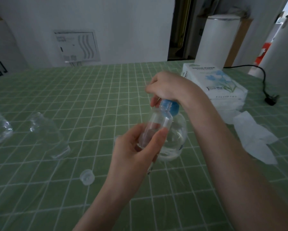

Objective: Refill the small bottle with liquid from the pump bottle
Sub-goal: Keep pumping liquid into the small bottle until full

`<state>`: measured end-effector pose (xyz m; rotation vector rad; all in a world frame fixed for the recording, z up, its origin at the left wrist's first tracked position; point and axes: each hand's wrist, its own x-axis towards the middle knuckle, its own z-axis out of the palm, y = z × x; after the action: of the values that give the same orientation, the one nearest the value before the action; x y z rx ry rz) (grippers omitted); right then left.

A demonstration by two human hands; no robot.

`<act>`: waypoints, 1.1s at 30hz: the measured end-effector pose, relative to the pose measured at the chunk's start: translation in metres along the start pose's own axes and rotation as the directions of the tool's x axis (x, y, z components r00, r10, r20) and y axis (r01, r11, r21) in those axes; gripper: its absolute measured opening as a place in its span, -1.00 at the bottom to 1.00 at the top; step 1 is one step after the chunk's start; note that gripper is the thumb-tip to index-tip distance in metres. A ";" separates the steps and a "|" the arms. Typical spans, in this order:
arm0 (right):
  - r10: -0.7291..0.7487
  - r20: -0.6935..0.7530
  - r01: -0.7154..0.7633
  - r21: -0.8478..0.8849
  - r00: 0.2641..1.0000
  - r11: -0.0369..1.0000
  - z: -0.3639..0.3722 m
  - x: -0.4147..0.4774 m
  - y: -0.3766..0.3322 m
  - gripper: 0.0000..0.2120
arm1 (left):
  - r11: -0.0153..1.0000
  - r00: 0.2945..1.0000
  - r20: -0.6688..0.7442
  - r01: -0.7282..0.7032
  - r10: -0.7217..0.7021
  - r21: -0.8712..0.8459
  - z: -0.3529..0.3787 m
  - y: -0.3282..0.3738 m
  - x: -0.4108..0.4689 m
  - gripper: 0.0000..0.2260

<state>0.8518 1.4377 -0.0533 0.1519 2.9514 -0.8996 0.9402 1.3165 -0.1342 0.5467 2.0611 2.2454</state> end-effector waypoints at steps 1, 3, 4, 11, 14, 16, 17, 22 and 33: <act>-0.007 -0.008 0.007 0.003 1.000 1.000 0.000 0.000 0.000 -0.70 | 1.000 1.000 0.006 0.001 -0.001 -0.002 0.000 0.000 0.000 -0.75; -0.033 -0.026 0.033 0.007 0.999 0.999 -0.003 -0.001 -0.001 -0.70 | 1.000 1.000 0.016 -0.007 0.007 -0.002 0.000 0.000 0.000 -0.73; -0.044 -0.036 0.044 0.002 0.998 0.999 -0.005 -0.002 -0.002 -0.71 | 1.000 1.000 0.017 -0.014 0.014 -0.002 0.001 0.001 0.000 -0.73; -0.031 -0.044 0.030 -0.016 0.999 0.999 -0.007 0.001 -0.006 -0.74 | 1.000 0.999 0.022 -0.023 0.023 -0.007 0.000 0.000 0.001 -0.73; -0.016 -0.029 0.015 -0.016 0.999 1.000 -0.007 0.002 -0.005 -0.73 | 1.000 0.999 0.014 -0.029 0.029 0.001 0.000 -0.001 0.002 -0.71; -0.007 -0.023 0.007 -0.019 1.000 1.000 -0.006 0.001 -0.004 -0.72 | 1.000 1.000 0.019 -0.024 0.024 0.015 -0.001 -0.002 0.002 -0.69; -0.003 -0.016 0.003 -0.020 1.000 1.000 -0.005 0.001 -0.003 -0.72 | 1.000 0.999 0.024 -0.021 0.021 0.018 -0.001 -0.002 0.001 -0.69; 0.003 0.005 -0.003 -0.011 1.000 1.000 0.000 -0.001 -0.001 -0.71 | 1.000 1.000 0.001 -0.016 0.016 0.022 -0.001 -0.003 0.001 -0.76; -0.056 -0.043 0.055 -0.030 0.997 0.998 -0.007 0.002 -0.006 -0.76 | 0.999 1.000 -0.006 -0.021 0.021 0.031 -0.001 -0.002 0.002 -0.77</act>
<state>0.8487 1.4364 -0.0442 0.0900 3.0222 -0.8703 0.9374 1.3165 -0.1361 0.5665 2.1059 2.2329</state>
